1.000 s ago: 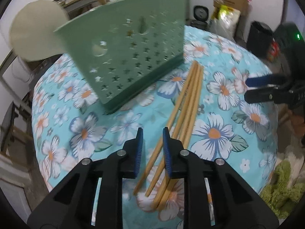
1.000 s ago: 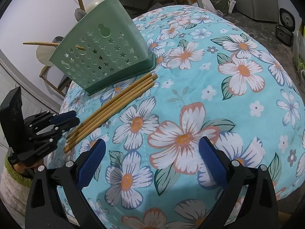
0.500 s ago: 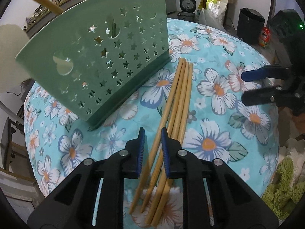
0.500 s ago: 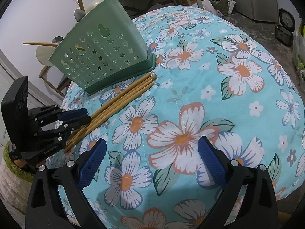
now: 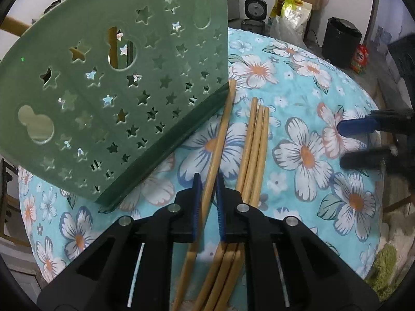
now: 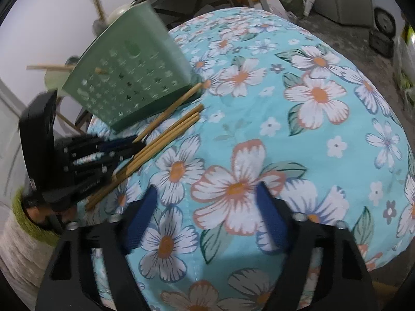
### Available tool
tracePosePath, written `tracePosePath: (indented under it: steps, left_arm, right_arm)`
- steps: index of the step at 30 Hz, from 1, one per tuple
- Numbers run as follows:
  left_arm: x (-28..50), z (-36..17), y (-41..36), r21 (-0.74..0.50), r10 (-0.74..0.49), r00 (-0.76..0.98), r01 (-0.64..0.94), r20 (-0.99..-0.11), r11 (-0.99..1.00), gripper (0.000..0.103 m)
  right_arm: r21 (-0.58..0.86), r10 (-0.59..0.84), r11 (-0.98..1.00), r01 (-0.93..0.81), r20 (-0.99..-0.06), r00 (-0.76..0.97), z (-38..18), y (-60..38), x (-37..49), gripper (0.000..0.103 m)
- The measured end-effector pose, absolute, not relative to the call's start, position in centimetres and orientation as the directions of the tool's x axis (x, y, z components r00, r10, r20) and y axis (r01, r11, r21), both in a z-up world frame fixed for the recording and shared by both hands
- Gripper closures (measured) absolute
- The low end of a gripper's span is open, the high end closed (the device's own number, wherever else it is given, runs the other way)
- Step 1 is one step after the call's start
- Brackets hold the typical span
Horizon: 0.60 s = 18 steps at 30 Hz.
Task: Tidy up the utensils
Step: 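Close the left tool on one chopstick while the right tool straddles another chopstick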
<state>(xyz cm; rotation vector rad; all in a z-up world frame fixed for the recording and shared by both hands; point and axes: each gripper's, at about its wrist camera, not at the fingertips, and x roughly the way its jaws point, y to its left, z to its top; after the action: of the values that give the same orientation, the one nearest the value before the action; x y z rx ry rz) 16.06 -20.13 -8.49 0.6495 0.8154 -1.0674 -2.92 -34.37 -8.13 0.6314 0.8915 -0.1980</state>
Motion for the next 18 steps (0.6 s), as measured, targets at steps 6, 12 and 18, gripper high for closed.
tracePosePath:
  steps: [6, 12, 18]
  left_arm:
    - [15.4, -8.5, -18.4, 0.034, -0.503, 0.241, 0.923, -0.830, 0.384, 0.093]
    - [15.1, -8.7, -16.3, -0.075, -0.524, 0.188, 0.895, -0.831, 0.441, 0.097]
    - [13.9, -9.1, -14.8, -0.158, -0.547, 0.142, 0.872, -0.825, 0.464, 0.097]
  right_arm:
    - [0.586, 0.202, 0.699, 0.410, -0.712, 0.672, -8.2, -36.3, -2.0, 0.068]
    - [0.697, 0.288, 0.601, 0.390, -0.645, 0.708, -9.0, -36.8, 0.3, 0.078]
    - [0.767, 0.348, 0.500, 0.403, -0.604, 0.717, -10.9, -37.0, 1.6, 0.083]
